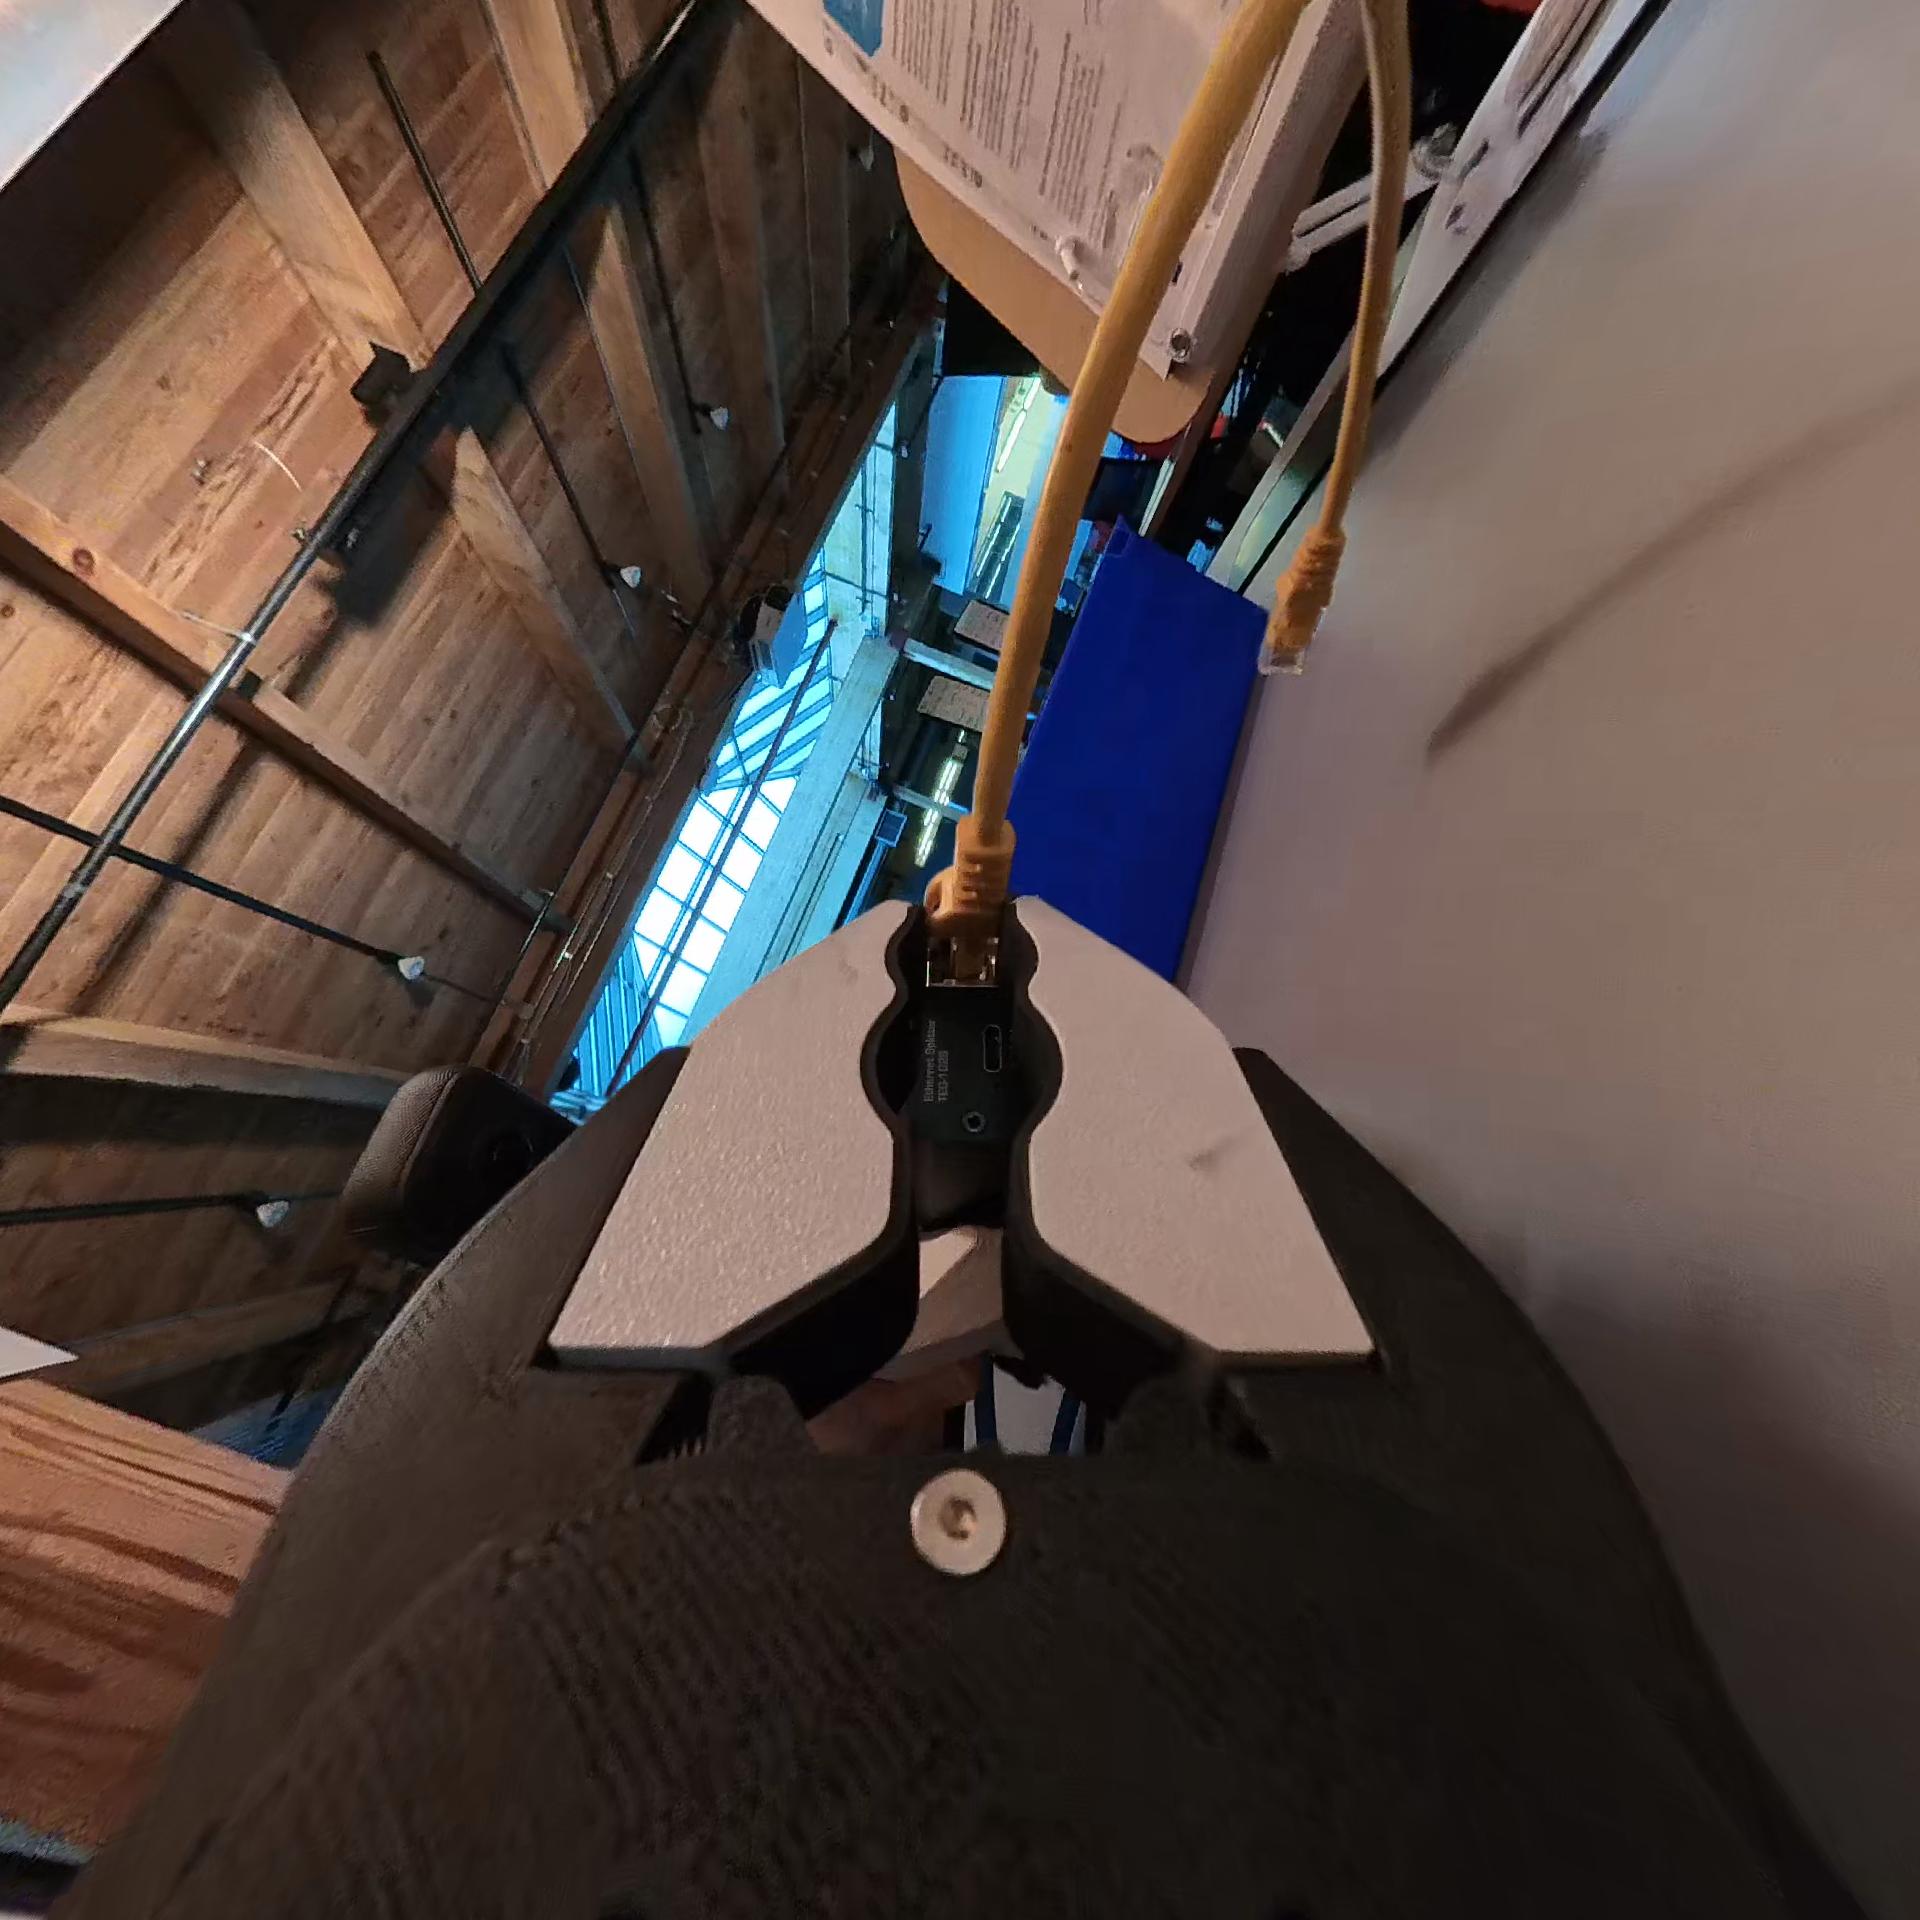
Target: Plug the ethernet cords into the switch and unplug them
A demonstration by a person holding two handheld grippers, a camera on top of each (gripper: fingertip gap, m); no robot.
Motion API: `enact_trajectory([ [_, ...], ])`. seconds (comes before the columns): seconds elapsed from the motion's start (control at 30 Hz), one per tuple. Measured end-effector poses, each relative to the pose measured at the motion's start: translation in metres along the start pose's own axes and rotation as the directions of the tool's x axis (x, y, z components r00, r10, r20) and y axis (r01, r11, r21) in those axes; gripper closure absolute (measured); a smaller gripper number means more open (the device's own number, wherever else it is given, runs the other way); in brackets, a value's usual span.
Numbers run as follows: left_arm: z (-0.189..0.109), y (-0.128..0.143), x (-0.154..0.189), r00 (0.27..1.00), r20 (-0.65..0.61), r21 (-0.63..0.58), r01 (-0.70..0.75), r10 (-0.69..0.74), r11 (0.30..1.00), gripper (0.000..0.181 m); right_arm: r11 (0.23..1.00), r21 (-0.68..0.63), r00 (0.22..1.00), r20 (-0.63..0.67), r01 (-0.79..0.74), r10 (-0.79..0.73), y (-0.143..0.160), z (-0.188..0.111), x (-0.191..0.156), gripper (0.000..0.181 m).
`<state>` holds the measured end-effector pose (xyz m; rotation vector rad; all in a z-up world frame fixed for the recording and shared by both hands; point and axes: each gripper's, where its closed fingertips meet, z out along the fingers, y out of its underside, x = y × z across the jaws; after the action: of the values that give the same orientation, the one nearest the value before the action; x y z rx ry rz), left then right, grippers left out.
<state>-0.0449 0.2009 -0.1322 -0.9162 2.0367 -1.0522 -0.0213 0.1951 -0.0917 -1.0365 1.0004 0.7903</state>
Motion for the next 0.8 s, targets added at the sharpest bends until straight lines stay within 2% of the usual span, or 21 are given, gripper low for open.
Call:
enact_trajectory([
  [0.4, 0.005, -0.008, -0.010, 0.993, 0.111, 0.041, 0.038, -0.042, 0.998, 0.119, 0.985, -0.054, 0.984, 0.075, 0.163, -0.159, -0.007, 0.009, -0.004, 0.169],
  [0.67, 0.004, -0.016, -0.013, 0.985, 0.145, 0.098, 0.079, -0.092, 0.992, 0.119, 0.911, -0.115, 0.916, 0.120, 0.395, -0.382, -0.011, 0.014, -0.014, 0.169],
  [0.8, 0.003, -0.022, -0.016, 0.979, 0.184, 0.142, 0.067, -0.093, 0.988, 0.119, 0.906, -0.111, 0.909, 0.143, 0.408, -0.392, -0.013, 0.015, -0.020, 0.168],
])
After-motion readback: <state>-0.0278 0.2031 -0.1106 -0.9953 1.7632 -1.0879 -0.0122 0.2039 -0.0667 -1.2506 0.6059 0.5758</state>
